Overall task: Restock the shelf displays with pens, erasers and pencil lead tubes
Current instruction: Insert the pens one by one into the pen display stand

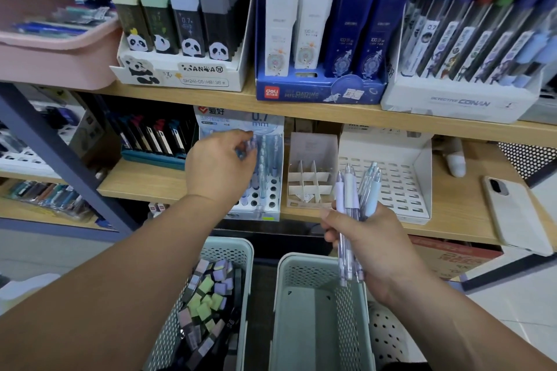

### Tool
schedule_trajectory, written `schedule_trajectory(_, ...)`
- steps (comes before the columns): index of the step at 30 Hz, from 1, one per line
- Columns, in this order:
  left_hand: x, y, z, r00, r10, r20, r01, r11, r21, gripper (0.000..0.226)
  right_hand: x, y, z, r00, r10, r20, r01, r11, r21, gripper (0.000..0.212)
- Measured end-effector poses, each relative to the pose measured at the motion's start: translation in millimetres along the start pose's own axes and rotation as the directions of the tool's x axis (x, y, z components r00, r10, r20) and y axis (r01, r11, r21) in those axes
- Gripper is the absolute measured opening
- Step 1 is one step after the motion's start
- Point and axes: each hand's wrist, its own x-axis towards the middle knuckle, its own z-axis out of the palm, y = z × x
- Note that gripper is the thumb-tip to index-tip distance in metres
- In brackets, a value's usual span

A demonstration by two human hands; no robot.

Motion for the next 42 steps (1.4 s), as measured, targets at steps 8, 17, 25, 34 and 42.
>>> schedule_trajectory(8,-6,-15,11,0.974,0.203,0.100,-0.220,0.954,0.205,0.026,1,-2,-7,0.999,0.022,0.034,-0.024,0.999,0.040,0.020)
schedule_trajectory(17,-15,9,-20,0.982,0.171,0.085,-0.172,0.985,0.002,0.040,0,-1,6,0.992,0.046,0.116,-0.046,0.999,-0.003,0.028)
schedule_trajectory(25,-67,46,-44,0.677,-0.219,0.703,0.624,0.676,-0.391,0.021,-9,-5,43,0.938,-0.084,0.336,0.099,0.995,-0.027,0.012)
schedule_trajectory(34,-63,32,-58,0.583,-0.408,0.703,0.809,0.210,-0.549,0.006,-14,-7,67,0.930,-0.086,0.358,0.068,0.996,0.061,0.029)
schedule_trajectory(42,-47,10,-69,0.687,-0.485,0.541,0.675,0.151,-0.722,0.014,-12,-9,65,0.953,0.078,0.292,-0.145,0.966,0.216,0.016)
